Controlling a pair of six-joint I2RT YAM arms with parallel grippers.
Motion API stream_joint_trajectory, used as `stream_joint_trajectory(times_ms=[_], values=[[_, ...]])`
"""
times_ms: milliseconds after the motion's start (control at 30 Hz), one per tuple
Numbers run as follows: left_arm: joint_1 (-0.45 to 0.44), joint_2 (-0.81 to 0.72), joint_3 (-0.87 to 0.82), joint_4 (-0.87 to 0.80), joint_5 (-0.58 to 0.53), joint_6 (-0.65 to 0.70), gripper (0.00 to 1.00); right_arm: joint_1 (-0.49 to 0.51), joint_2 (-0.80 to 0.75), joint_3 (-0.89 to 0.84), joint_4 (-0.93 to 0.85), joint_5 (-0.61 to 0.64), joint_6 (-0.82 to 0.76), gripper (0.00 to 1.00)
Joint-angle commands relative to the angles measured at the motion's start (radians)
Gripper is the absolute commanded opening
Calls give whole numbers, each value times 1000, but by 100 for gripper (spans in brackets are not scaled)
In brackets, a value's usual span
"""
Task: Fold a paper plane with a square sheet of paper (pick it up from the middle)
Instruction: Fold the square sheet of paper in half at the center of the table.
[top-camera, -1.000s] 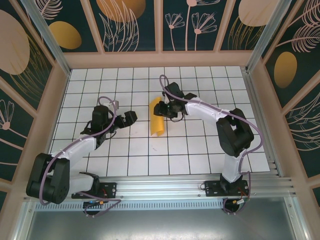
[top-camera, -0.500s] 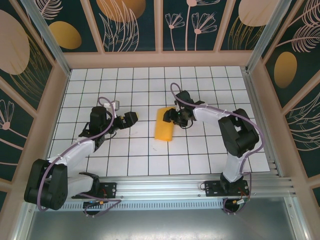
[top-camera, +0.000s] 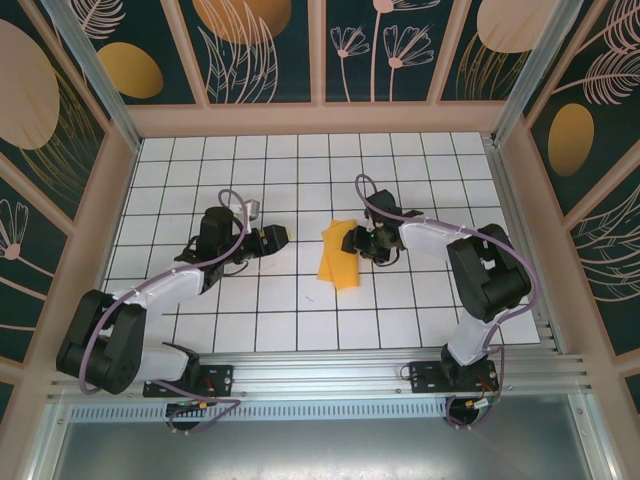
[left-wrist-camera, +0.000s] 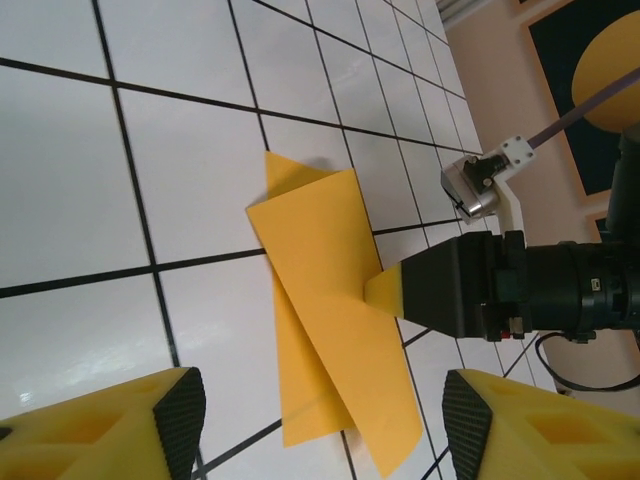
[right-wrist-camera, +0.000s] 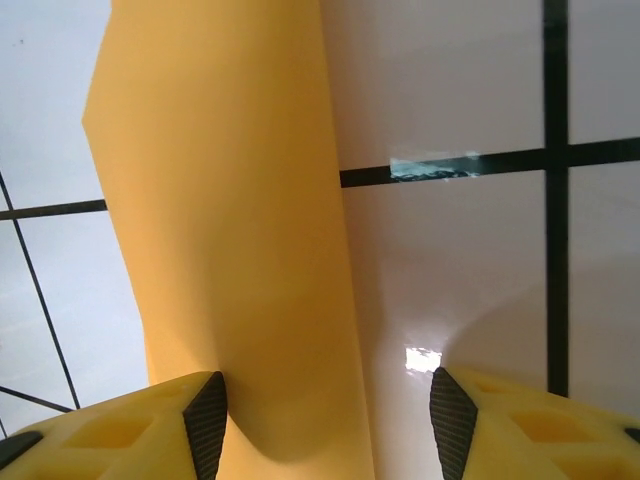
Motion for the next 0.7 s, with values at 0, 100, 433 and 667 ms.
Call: stream_joint_trajectory(times_ms=[0, 100, 433, 667], values=[[-38, 49, 32, 37, -33, -27, 58, -3, -40, -7, 38, 18, 23, 59], [-51, 83, 33, 89, -34, -67, 48, -3, -39, -11, 60, 40, 65, 59], [-87, 180, 67, 122, -15, -91, 34, 40, -12, 5, 75, 136, 157, 57], [-92, 198, 67, 128, -13, -90, 33, 48, -11, -22, 65, 145, 169, 56]])
